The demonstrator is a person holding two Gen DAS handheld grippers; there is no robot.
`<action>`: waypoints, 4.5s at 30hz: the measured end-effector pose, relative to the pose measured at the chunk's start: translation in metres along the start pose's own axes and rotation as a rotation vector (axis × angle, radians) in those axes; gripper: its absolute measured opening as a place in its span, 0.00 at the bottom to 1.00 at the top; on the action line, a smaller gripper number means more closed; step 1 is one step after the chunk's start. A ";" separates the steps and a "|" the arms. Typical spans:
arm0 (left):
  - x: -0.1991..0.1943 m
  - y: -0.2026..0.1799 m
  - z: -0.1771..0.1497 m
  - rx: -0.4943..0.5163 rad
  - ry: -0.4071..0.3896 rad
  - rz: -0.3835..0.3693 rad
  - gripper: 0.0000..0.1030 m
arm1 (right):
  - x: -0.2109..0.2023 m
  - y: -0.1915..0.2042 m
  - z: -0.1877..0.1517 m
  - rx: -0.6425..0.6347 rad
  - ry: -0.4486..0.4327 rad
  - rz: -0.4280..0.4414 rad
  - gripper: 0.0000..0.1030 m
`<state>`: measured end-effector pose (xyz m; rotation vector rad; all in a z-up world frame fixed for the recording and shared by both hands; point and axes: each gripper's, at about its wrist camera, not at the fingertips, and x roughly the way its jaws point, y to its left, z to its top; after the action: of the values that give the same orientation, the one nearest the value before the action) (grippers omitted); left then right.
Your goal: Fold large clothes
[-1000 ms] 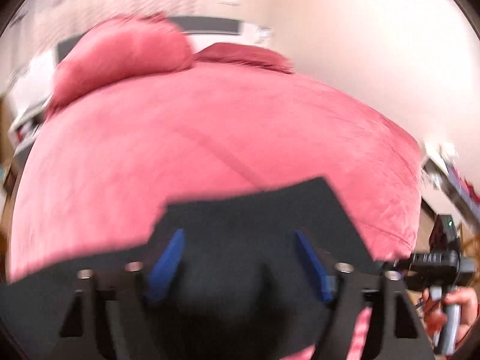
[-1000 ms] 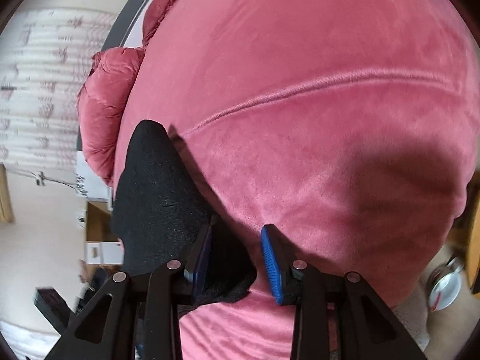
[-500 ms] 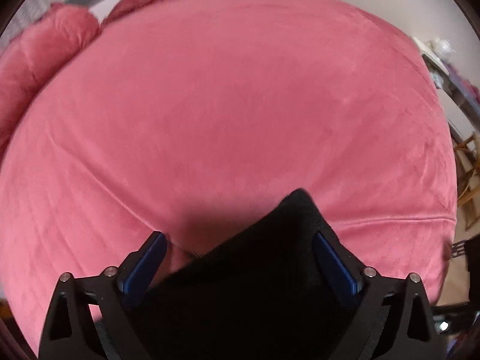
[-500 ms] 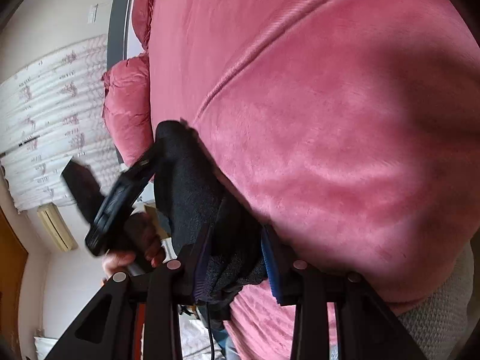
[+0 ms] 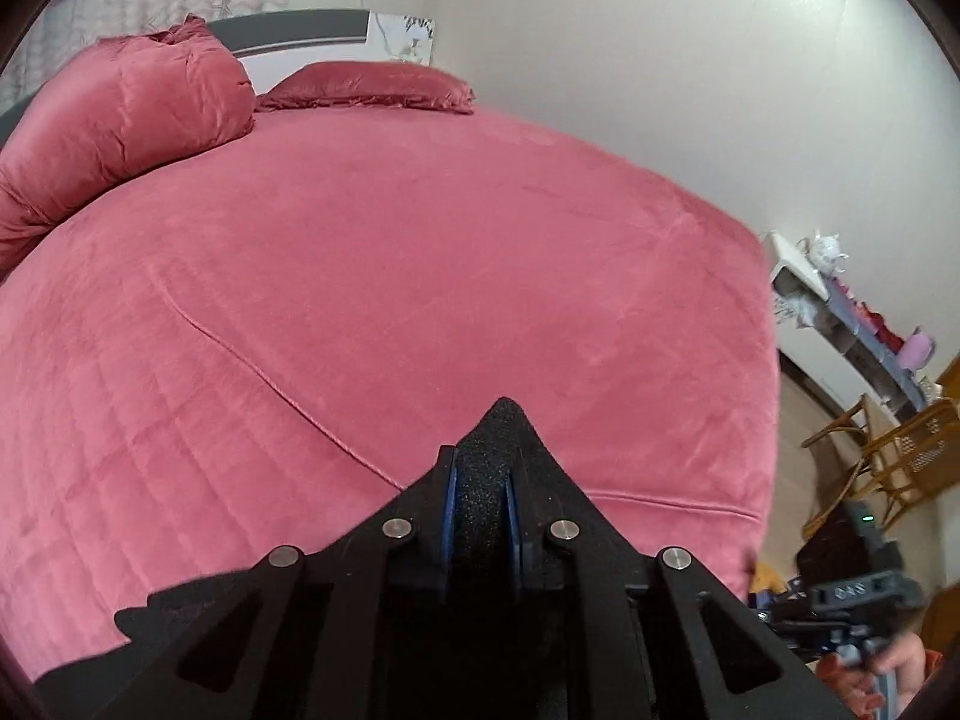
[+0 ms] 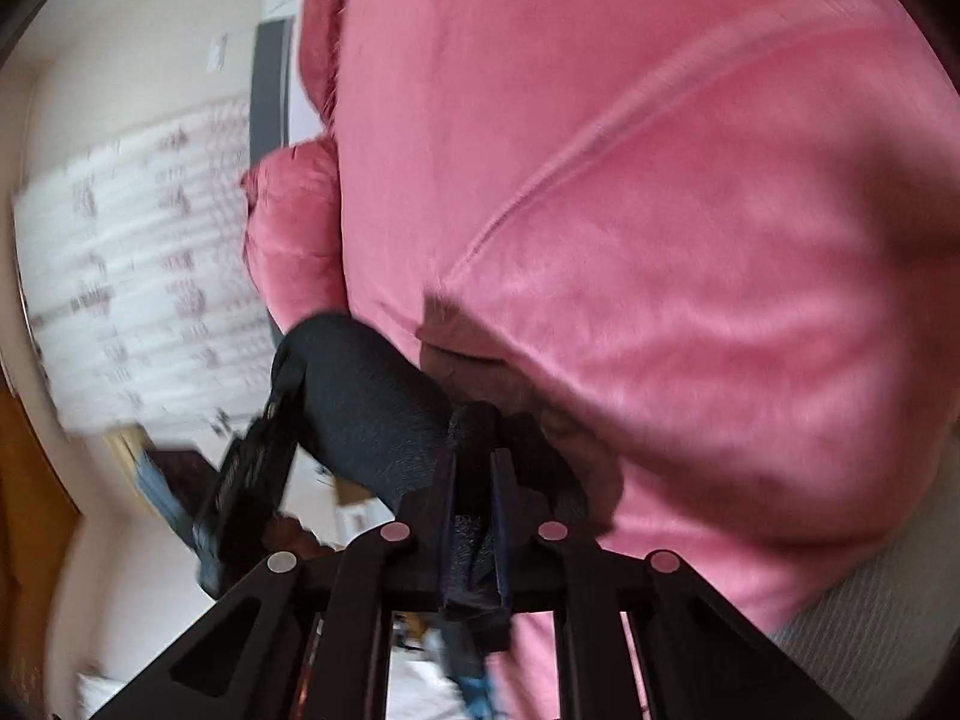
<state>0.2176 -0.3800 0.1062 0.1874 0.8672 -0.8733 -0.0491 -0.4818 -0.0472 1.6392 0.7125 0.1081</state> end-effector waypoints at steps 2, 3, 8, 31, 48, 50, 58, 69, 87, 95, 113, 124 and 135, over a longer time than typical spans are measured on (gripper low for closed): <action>-0.009 0.002 -0.012 -0.005 -0.014 -0.022 0.13 | -0.001 -0.013 -0.006 0.084 0.000 0.035 0.10; -0.018 0.004 -0.018 -0.013 -0.020 -0.025 0.13 | -0.002 -0.022 -0.010 0.135 -0.005 0.050 0.10; -0.018 0.005 -0.015 -0.078 -0.032 -0.038 0.13 | -0.027 -0.070 -0.022 0.314 -0.078 0.029 0.00; -0.060 0.015 0.012 -0.114 -0.186 -0.097 0.00 | 0.088 0.025 0.013 -0.375 0.404 -0.425 0.26; -0.080 0.086 -0.180 -0.355 0.040 0.179 0.53 | 0.067 0.034 0.053 -0.337 0.156 -0.218 0.70; -0.079 0.091 -0.202 -0.387 0.081 0.185 0.53 | 0.083 0.022 0.047 -0.320 0.238 -0.248 0.55; -0.060 0.092 -0.204 -0.427 0.105 0.116 0.67 | 0.102 0.141 0.069 -0.742 0.170 -0.362 0.13; -0.064 0.093 -0.218 -0.391 0.080 0.108 0.70 | 0.062 0.119 0.053 -0.822 -0.269 -0.639 0.61; -0.213 0.166 -0.342 -0.721 -0.080 0.250 0.69 | 0.135 0.096 -0.147 -1.105 0.134 -0.453 0.61; -0.241 0.190 -0.374 -0.837 -0.134 0.290 0.70 | 0.213 0.084 -0.202 -1.498 0.065 -0.825 0.62; -0.313 0.240 -0.435 -1.022 -0.340 0.265 0.70 | 0.186 0.193 -0.198 -1.499 0.101 -0.711 0.19; -0.320 0.276 -0.456 -1.163 -0.309 0.421 0.89 | 0.206 0.093 -0.200 -1.402 0.248 -0.678 0.43; -0.280 0.333 -0.457 -1.389 -0.293 0.255 0.60 | 0.178 0.103 -0.201 -1.229 0.131 -0.526 0.43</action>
<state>0.0998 0.2200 -0.0510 -0.9943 0.9677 0.0738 0.0419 -0.2217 0.0335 0.2586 0.8898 0.2170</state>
